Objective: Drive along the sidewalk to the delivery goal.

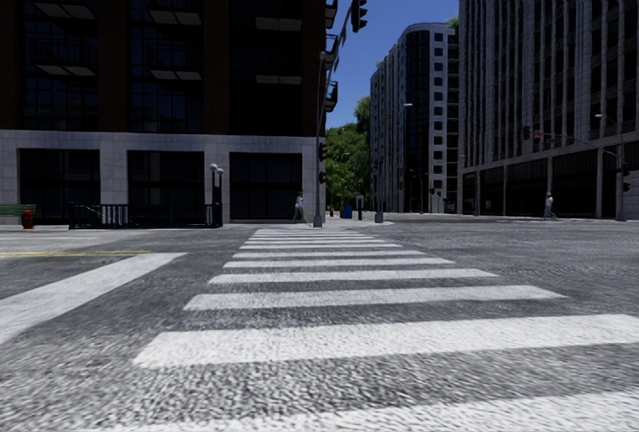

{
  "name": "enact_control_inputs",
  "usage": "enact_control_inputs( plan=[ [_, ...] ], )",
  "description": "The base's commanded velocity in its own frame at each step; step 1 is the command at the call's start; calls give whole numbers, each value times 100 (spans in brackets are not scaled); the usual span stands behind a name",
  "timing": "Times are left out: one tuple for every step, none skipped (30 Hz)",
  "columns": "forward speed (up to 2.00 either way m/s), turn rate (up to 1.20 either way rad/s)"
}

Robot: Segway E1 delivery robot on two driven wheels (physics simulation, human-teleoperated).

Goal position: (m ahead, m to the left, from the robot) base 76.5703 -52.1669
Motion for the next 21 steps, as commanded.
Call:
enact_control_inputs(
  plan=[
    [126, 0],
    [126, 0],
    [126, 0],
    [126, 0],
    [126, 0],
    [126, 0],
    [126, 0],
    [126, 0],
    [129, 0],
    [200, 0],
    [200, 0],
    [200, 0],
    [200, 0],
    [200, 0],
    [200, 0],
    [200, 0],
    [200, 0],
    [200, 0],
    [200, 0],
    [200, 0],
    [200, 0]
  ],
)
